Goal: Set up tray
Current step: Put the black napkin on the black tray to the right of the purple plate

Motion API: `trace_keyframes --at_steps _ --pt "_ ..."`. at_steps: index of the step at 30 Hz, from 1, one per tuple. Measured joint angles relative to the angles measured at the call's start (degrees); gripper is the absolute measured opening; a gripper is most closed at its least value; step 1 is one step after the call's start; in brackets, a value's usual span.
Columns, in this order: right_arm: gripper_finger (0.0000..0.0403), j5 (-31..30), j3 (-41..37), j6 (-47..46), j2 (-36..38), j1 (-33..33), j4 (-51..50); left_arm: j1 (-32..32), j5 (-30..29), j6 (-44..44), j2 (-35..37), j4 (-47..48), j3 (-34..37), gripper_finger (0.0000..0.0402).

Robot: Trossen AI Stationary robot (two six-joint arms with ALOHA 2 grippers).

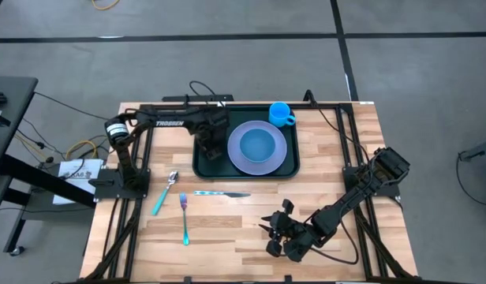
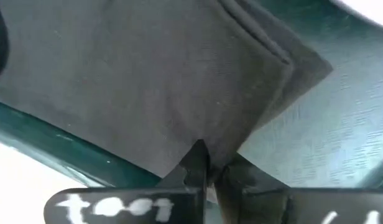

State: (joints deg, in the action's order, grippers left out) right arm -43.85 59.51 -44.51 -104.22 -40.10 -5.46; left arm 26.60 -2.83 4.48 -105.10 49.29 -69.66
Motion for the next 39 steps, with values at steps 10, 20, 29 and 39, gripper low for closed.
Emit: trace_keyframes --at_steps 10,20,29,39 --pt "0.0100 0.1 0.0 0.0 0.0 0.0 0.0 -2.6 -0.7 0.9 0.0 -3.2 4.1 0.0000" --pt "0.0100 0.2 0.0 0.0 0.0 0.0 0.0 -4.5 0.6 2.4 0.0 -4.0 5.0 0.0000" --pt "0.0100 0.3 0.0 0.0 0.0 0.0 0.1 -5.9 0.6 2.9 0.0 -4.2 5.1 0.0000" --pt "0.0100 0.3 0.0 0.0 0.0 0.0 0.2 -7.4 0.6 2.9 0.0 -3.8 5.0 0.0000"
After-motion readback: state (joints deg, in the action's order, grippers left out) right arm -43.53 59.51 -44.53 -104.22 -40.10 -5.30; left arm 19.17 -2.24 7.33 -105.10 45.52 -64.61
